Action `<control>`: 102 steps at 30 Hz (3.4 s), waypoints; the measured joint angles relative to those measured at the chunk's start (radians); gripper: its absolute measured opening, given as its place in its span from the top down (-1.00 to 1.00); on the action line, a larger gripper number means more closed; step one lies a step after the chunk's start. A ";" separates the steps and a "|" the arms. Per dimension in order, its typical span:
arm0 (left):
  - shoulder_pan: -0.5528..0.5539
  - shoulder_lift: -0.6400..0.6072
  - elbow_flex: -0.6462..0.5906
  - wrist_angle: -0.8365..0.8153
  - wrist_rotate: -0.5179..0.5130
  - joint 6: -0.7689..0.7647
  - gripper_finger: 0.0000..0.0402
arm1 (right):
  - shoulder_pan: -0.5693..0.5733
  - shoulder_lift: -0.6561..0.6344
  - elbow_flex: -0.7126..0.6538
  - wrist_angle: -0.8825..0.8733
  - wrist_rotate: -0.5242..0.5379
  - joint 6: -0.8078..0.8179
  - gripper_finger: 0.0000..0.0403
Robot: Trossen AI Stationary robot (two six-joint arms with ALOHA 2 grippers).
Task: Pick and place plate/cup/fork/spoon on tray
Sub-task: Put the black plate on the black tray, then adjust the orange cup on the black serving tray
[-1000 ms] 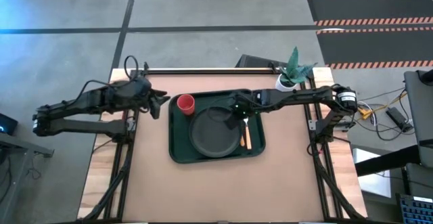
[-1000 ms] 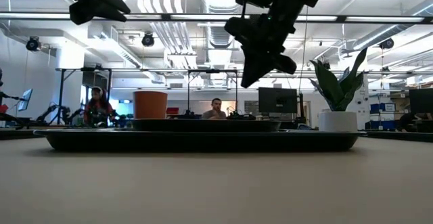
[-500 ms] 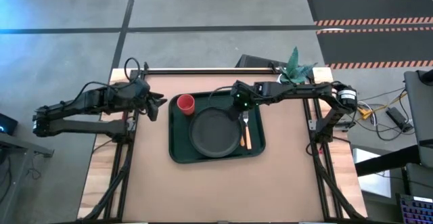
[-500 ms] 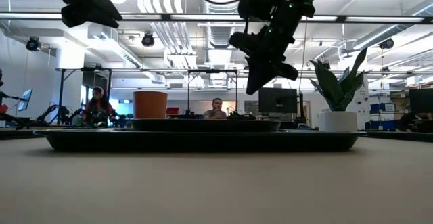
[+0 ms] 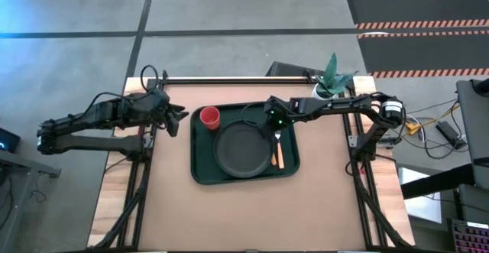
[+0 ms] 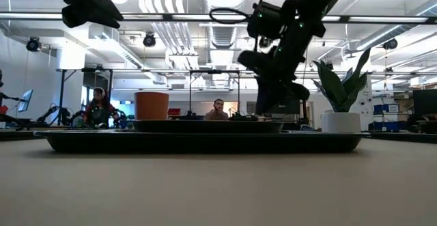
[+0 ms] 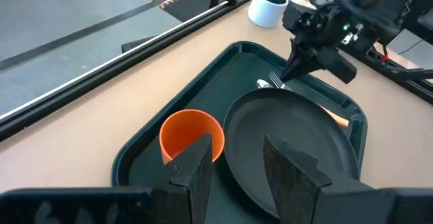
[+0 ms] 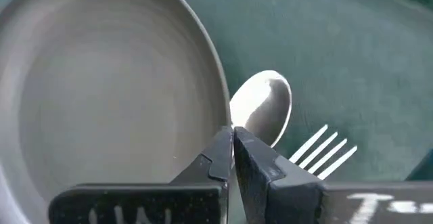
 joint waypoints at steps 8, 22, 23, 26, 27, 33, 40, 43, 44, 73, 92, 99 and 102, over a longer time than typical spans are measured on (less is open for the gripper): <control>0.000 0.000 0.000 0.001 0.000 -0.015 0.43 | 0.018 0.000 -0.089 0.068 -0.012 0.057 0.96; 0.000 0.020 0.000 0.002 0.000 -0.015 0.43 | 0.024 0.000 -0.027 0.063 0.005 0.021 0.96; 0.000 0.022 0.000 0.002 0.000 -0.015 0.43 | 0.024 0.000 -0.018 0.063 0.005 0.010 0.96; 0.000 0.026 0.000 0.002 0.000 -0.015 0.43 | 0.024 0.000 -0.001 0.044 0.011 -0.011 0.96; 0.000 0.027 0.000 0.002 0.000 -0.015 0.43 | 0.022 0.000 0.003 0.028 0.016 -0.014 0.96; 0.000 0.033 0.000 0.002 0.000 -0.015 0.43 | 0.022 0.000 -0.004 -0.057 0.042 -0.003 0.96; 0.000 0.034 0.000 0.002 0.000 -0.015 0.43 | 0.033 0.026 -0.013 -0.057 0.041 0.011 0.96; 0.000 0.036 0.000 0.002 0.001 -0.015 0.43 | 0.033 0.043 -0.013 -0.057 0.041 0.007 0.96; 0.000 0.037 0.000 0.002 0.001 -0.015 0.43 | 0.033 0.047 -0.013 -0.058 0.041 0.005 0.96; 0.000 0.039 0.000 0.002 0.001 -0.014 0.43 | 0.118 0.077 -0.015 0.130 0.048 0.064 0.96; 0.000 0.039 0.000 0.002 0.001 -0.014 0.43 | -0.153 0.088 0.087 0.097 0.012 -0.177 0.96; 0.000 0.039 0.000 0.002 0.001 -0.014 0.43 | -0.164 0.166 0.086 0.130 -0.052 -0.189 0.96; 0.000 0.039 0.000 0.002 0.000 -0.014 0.43 | -0.164 0.213 0.095 0.155 -0.062 -0.198 0.96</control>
